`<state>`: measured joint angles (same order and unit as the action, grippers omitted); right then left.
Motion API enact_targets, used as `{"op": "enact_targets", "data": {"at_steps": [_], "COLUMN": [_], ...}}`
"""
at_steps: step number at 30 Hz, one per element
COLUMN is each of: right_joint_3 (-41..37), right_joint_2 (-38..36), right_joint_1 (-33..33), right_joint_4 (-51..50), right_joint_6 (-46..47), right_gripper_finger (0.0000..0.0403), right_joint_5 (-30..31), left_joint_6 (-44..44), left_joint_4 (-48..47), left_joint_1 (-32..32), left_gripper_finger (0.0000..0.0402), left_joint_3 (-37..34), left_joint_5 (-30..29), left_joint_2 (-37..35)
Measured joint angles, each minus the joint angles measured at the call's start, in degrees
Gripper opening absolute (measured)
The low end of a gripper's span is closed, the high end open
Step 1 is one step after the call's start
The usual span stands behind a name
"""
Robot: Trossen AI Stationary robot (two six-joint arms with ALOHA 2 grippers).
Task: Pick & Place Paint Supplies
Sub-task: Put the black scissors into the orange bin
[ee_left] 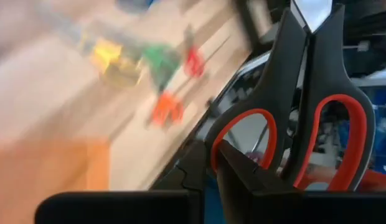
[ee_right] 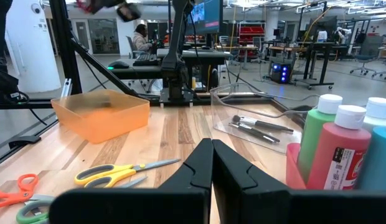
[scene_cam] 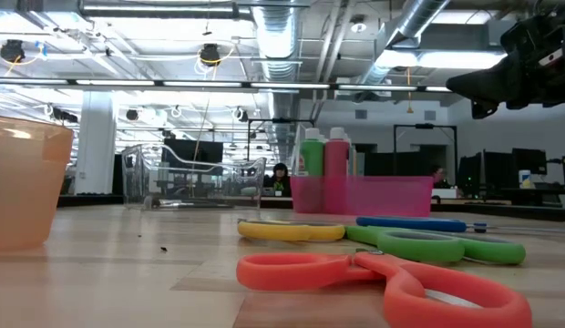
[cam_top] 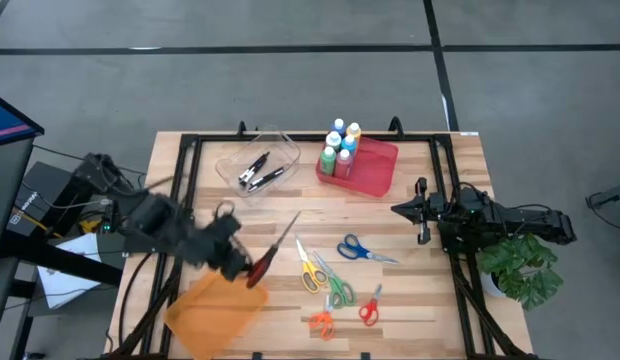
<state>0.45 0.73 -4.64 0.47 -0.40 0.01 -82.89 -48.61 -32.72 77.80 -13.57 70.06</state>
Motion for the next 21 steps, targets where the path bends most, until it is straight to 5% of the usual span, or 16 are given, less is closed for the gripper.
{"op": "enact_targets", "data": {"at_steps": [13,21], "right_joint_3": [0.0,0.0], "right_joint_2": [0.0,0.0], "right_joint_1": [0.0,0.0], "right_joint_4": [0.0,0.0], "right_joint_6": [0.0,0.0], "right_gripper_finger": [0.0,0.0], "right_joint_5": [0.0,0.0], "left_joint_6": [-45.1,-46.5], "left_joint_4": [-12.0,-13.1], "left_joint_1": [-22.2,-24.8], "left_gripper_finger": [0.0017,0.0017], "left_joint_3": [0.0,0.0], "left_joint_5": [-6.1,2.2], "left_joint_2": [9.0,15.8]}}
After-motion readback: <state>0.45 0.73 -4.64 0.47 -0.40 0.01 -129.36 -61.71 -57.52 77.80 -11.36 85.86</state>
